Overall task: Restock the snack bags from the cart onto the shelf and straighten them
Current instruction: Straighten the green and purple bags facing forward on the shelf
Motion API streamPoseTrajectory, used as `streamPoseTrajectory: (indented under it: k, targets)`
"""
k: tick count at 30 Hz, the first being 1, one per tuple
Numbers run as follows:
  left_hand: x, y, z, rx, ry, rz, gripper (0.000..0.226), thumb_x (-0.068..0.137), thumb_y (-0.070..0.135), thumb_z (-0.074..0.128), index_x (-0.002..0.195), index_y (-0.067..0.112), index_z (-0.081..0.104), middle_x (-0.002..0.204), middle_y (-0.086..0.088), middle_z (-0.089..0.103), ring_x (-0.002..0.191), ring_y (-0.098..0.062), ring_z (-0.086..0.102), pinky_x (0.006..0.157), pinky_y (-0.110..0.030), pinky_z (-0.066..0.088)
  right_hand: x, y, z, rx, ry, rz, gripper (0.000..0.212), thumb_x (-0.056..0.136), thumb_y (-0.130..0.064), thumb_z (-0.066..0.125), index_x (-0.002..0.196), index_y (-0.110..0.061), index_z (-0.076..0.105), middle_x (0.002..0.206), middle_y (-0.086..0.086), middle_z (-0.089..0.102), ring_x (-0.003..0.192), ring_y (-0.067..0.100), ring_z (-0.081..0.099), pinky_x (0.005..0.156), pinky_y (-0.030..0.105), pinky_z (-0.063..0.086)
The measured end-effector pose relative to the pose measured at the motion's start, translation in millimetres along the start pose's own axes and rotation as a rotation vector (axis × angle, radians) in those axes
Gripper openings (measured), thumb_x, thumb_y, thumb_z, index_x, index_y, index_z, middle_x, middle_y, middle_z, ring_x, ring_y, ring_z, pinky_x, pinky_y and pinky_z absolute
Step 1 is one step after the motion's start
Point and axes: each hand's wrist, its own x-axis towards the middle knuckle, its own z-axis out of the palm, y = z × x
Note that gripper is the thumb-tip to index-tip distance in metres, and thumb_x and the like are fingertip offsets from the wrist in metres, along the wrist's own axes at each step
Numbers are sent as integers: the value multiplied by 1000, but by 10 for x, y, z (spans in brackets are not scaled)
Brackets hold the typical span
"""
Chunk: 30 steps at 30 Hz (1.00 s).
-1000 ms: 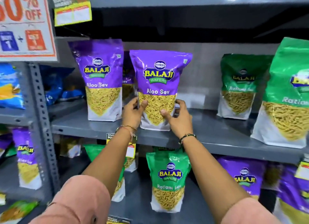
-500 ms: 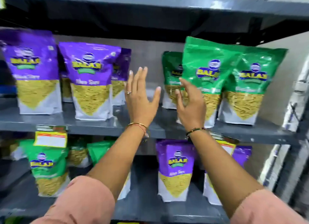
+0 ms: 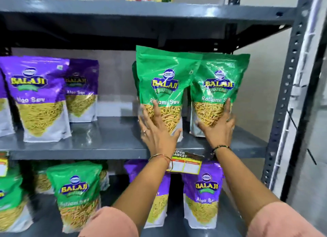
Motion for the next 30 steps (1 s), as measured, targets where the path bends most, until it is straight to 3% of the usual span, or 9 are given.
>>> streamPoseTrajectory:
  k: [9,19,25,30]
  targets:
    - [159,-83,71,109,-23,-36,122,63,58,72,146,29,-13,158,-13,5,119,-40,37,81,-53,49,3,54,60,-56,35,-33,118,64,-43,80,147,-45,-4,147,28,28,129,49,38,101,56,43]
    - [210,-197,67,118,-19,-25,123,62,61,71,145,31,-14,158,-12,3,121,-39,35,79,-52,49,-63,33,9,-77,71,-5,115,62,-41,74,145,-50,-4,148,24,27,127,49,38,98,61,46]
    - [206,-270,69,19,-26,-54,124,59,55,75,146,29,-10,157,-12,7,133,-41,25,91,-56,46,-57,43,28,-93,99,-13,117,62,-47,78,146,-49,-3,152,26,17,136,48,25,99,61,43]
    - [205,-267,70,37,-13,-43,121,63,53,74,146,28,-10,155,-14,12,124,-41,34,85,-53,49,-57,43,46,-95,89,-15,120,62,-43,81,147,-46,-4,147,29,21,132,49,30,102,61,42]
